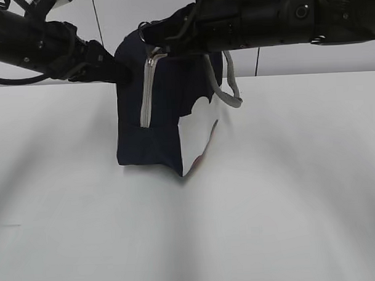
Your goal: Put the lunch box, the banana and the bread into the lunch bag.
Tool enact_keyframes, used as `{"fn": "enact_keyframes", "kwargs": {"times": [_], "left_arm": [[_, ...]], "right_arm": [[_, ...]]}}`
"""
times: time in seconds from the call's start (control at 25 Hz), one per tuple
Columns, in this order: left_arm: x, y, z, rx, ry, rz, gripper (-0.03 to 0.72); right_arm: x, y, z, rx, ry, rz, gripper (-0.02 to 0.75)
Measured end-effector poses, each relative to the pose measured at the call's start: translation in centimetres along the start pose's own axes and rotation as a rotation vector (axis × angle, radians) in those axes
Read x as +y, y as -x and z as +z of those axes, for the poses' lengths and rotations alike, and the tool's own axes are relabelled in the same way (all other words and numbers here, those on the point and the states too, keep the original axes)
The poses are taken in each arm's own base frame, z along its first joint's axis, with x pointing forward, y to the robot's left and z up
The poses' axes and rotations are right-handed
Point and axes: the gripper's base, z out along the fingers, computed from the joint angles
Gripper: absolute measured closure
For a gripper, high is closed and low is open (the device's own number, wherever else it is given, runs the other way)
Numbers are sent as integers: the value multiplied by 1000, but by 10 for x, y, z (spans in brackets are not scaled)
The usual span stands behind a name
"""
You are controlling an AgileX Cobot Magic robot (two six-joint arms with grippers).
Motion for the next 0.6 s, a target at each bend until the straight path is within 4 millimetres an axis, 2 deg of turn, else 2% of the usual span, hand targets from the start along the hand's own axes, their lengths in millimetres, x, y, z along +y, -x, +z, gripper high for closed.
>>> {"fn": "enact_keyframes", "kwargs": {"times": [0.12,0.2,0.6], "left_arm": [[0,0,0,-1,-1,1,621],[-1,0,0,2,-6,1,681],[-3,-2,0,19,-35,1,697]], "right_arm": [[0,0,0,0,1,2,732],[0,0,0,-1,2,4,732],[0,2,0,-5,4,54,732]]}}
